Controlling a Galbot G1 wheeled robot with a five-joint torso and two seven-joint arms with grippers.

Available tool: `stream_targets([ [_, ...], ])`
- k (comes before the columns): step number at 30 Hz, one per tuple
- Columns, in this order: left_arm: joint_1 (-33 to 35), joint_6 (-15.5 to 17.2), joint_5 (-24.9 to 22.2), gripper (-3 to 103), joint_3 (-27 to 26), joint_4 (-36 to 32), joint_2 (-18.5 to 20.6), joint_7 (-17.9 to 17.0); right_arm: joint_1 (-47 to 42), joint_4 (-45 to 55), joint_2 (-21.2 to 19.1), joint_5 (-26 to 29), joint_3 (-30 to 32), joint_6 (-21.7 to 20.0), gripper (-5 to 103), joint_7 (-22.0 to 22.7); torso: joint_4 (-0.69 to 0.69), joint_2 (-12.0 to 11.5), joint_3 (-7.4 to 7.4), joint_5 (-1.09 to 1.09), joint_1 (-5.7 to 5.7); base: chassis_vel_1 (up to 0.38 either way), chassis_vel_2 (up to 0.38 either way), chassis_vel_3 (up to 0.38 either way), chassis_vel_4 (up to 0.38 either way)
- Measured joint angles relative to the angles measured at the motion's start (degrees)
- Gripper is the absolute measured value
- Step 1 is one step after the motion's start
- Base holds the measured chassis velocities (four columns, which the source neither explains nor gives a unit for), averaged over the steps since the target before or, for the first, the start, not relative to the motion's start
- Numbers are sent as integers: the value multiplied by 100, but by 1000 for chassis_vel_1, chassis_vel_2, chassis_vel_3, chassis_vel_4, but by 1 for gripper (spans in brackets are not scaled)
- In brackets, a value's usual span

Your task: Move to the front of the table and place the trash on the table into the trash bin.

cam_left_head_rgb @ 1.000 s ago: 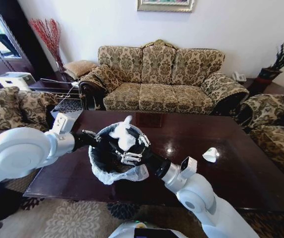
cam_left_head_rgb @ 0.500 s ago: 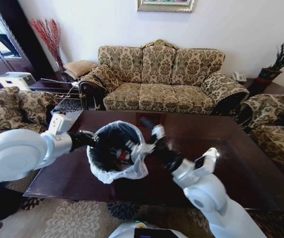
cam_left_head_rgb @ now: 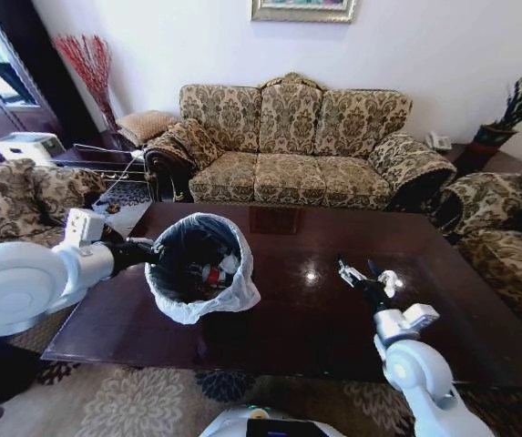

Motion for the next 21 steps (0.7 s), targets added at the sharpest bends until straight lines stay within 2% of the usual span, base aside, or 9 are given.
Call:
stream_targets([
  [3,12,0,18,0,-3,-14,-38,14,9,-144,46,-221,-3,125,100,24,0,0,0,0,0,-114,-152,132,167],
  [5,23,0,26,0,-27,-45,-80,33,-26,-484,199,-853,-3,521,100,120,-1,0,0,-2,0,-152,-186,170,189],
  [6,23,0,26,0,-27,-45,-80,33,-26,-484,199,-853,-3,521,100,120,-1,0,0,-2,0,-142,-182,170,189],
  [10,23,0,27,0,-26,-99,-103,55,-76,-1246,509,-1858,-47,1198,100,516,-7,0,0,11,-1,-125,-171,97,138],
  [14,22,0,31,0,-16,-131,-104,55,33,-1665,619,-1941,17,1212,100,724,-7,0,0,1,0,-51,-69,16,24],
  [16,31,0,33,0,-21,-141,-116,46,136,-1977,601,-1882,38,1182,100,749,-1,-1,0,-7,0,0,0,0,0],
  [19,34,0,38,0,-29,-151,-127,37,200,-2140,543,-1752,21,1137,100,748,4,-1,0,-5,0,32,44,-10,-14],
  [21,38,0,38,0,-30,-165,-132,34,331,-2420,463,-1646,-21,1126,100,736,1,-1,0,-1,0,5,29,-13,-3],
])
